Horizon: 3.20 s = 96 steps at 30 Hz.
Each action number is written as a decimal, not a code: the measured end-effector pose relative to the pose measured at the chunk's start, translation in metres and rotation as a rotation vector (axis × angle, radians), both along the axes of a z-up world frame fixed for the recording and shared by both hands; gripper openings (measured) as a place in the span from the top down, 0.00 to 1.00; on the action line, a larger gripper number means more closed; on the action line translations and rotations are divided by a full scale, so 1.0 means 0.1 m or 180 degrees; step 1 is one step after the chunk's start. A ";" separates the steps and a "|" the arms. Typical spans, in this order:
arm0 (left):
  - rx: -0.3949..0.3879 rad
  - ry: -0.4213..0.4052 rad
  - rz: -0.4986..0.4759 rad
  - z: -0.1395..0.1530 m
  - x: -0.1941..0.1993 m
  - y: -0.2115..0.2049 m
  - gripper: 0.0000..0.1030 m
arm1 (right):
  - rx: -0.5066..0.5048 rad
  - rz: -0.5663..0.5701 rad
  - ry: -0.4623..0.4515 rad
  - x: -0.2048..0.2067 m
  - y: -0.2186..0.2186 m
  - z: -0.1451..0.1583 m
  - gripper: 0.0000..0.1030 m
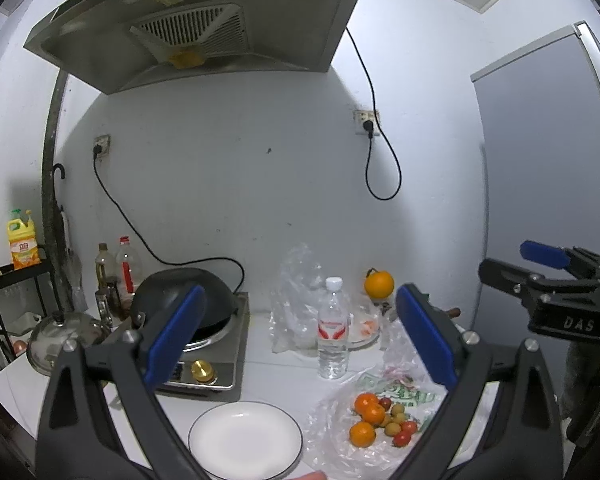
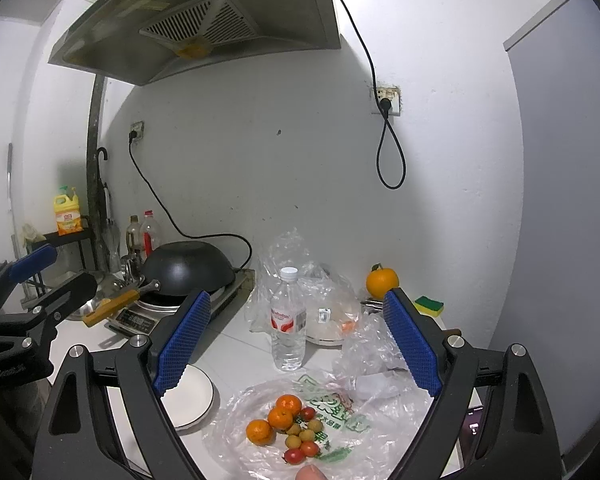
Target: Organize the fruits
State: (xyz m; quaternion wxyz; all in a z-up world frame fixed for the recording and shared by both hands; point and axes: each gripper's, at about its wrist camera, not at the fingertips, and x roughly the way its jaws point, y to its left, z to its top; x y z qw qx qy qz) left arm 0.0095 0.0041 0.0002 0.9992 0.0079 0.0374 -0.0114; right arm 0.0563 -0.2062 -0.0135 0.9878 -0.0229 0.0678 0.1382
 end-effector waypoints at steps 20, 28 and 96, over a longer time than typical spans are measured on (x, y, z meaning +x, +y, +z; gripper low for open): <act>0.0005 -0.0010 0.0008 0.00 0.03 0.02 0.06 | 0.0000 0.0005 0.0006 0.00 0.00 -0.01 0.12; 0.0003 -0.0014 0.0012 -0.01 0.01 0.02 0.06 | -0.0002 0.0009 0.0004 0.01 -0.01 -0.02 0.12; 0.0260 0.0511 -0.0196 -0.44 0.58 -0.36 0.06 | -0.0031 -0.0256 0.0475 0.44 -0.37 -0.46 0.12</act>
